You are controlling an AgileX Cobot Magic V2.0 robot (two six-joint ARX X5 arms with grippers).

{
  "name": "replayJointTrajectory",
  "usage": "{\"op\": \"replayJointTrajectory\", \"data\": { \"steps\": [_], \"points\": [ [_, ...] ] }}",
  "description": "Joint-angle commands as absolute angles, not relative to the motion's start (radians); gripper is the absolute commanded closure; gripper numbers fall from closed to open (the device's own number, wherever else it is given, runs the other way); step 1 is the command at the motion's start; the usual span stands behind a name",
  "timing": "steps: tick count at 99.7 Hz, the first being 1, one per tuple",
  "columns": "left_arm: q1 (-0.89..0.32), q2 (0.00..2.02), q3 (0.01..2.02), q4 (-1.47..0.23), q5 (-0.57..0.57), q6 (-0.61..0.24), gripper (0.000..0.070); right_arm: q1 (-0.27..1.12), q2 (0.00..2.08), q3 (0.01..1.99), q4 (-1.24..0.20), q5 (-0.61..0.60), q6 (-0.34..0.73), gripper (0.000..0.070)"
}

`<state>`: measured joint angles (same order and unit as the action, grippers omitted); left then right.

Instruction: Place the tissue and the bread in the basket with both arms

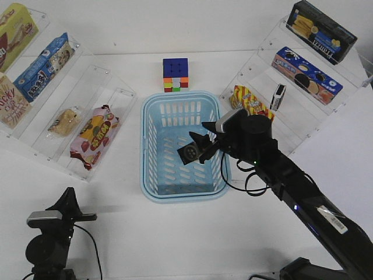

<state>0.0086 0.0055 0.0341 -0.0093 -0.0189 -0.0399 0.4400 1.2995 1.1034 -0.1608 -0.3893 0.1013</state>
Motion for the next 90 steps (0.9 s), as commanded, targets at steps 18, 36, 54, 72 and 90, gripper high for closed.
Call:
{"op": "replayJointTrajectory", "data": {
  "steps": [18, 36, 54, 72, 90],
  "points": [
    [0.009, 0.004, 0.015, 0.002, -0.014, -0.337, 0.0699, 0.314, 1.104, 1.109, -0.243, -0.258, 0.102, 0.0700],
    [0.009, 0.005, 0.067, 0.001, -0.003, -0.503, 0.0699, 0.254, 0.885, 0.887, -0.093, -0.208, 0.083, 0.0700],
    [0.009, 0.073, 0.257, -0.041, 0.025, -0.459, 0.0699, 0.247, 0.698, 0.612, 0.115, -0.171, 0.089, 0.0700],
    [0.009, 0.342, 0.516, -0.148, 0.027, -0.163, 0.0699, 0.247, 0.689, 0.593, 0.088, -0.176, 0.109, 0.0700],
    [0.009, 0.648, 0.728, -0.213, 0.027, 0.251, 0.0311, 0.247, 0.689, 0.593, 0.089, -0.176, 0.109, 0.0700]
  ]
}}
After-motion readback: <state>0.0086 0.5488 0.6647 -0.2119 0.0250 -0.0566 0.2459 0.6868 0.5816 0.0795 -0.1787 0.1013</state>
